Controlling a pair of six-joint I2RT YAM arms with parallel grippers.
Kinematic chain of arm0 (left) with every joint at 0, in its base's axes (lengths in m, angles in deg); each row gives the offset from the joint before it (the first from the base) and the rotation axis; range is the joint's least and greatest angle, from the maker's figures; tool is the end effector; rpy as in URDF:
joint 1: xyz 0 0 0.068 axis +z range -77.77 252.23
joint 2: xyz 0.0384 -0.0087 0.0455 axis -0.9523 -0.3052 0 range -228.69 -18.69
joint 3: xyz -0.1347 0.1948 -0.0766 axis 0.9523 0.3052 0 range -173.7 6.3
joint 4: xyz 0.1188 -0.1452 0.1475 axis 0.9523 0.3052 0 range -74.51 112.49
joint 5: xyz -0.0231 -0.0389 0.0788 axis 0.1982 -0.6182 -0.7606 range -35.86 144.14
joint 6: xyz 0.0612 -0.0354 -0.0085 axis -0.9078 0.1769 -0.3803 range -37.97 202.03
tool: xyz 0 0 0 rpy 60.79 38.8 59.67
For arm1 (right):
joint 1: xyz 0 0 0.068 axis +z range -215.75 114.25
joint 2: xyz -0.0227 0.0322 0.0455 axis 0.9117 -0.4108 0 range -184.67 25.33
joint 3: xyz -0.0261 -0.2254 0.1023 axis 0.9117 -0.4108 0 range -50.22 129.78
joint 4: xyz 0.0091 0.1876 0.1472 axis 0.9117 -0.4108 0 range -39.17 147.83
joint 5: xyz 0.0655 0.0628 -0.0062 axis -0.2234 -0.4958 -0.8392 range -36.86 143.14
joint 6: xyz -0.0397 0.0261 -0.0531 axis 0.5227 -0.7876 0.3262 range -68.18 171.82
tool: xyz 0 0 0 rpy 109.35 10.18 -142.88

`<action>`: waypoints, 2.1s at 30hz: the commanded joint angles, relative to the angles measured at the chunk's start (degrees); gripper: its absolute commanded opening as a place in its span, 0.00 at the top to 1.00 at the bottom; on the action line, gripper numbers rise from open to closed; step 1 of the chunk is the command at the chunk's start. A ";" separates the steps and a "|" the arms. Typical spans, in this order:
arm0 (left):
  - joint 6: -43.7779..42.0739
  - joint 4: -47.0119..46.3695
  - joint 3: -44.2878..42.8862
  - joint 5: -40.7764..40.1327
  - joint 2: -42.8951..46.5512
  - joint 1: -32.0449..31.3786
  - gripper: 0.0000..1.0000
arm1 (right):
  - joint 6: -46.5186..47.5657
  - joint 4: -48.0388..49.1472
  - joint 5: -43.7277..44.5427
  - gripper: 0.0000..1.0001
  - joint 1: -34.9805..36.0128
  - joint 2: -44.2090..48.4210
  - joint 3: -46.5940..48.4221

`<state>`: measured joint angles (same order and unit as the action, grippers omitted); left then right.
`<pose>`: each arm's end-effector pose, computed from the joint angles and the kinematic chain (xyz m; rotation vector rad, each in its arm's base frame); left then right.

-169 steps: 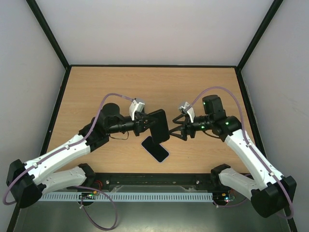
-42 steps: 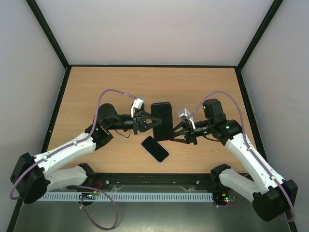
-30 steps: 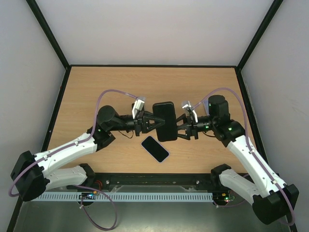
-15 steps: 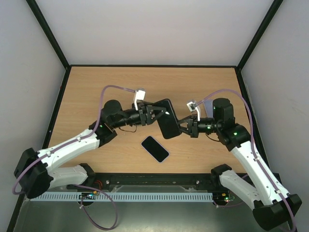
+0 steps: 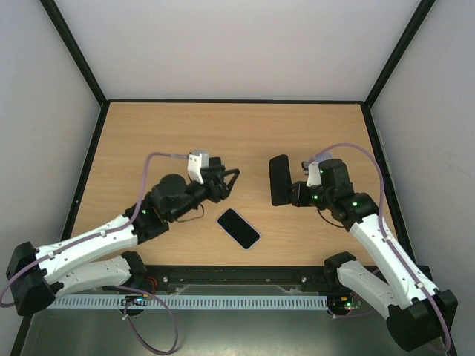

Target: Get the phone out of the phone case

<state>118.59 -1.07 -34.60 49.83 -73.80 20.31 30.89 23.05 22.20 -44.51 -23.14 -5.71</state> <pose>0.1540 -0.1893 0.3192 0.1562 1.6425 -1.1538 0.1592 0.0942 0.2594 -0.3121 2.3029 0.9926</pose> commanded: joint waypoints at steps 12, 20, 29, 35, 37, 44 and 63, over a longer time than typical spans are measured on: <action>-5.30 4.97 1.72 -21.37 -12.13 -15.32 0.36 | -4.47 -0.15 14.97 0.98 -0.84 -5.93 -3.49; -1.63 3.21 -1.62 -26.81 -22.71 -20.58 0.36 | -5.07 -0.82 16.51 0.98 -0.84 -11.41 -4.11; -6.51 -0.30 -8.08 -25.25 -34.54 -22.81 0.36 | -6.85 1.69 16.13 0.98 -0.83 -15.56 -4.97; -9.38 -4.82 -11.32 -23.64 -40.65 -23.93 0.35 | -6.43 2.60 16.29 0.98 -0.84 -15.71 -6.47; -11.68 -10.05 -10.15 -23.53 -41.87 -24.91 0.35 | -5.97 2.72 15.55 0.98 -0.84 -16.57 -6.35; -12.21 -13.69 -9.96 -24.18 -46.00 -25.36 0.35 | -4.75 3.09 15.68 0.98 -0.81 -21.41 -5.06; -23.83 -17.99 -12.60 -28.51 -54.50 -25.46 0.37 | -5.17 4.14 13.34 0.98 -0.89 -21.61 -5.93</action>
<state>100.14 -17.59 -44.66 24.28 -125.98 -4.87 25.69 24.45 36.28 -45.13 -45.15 -12.05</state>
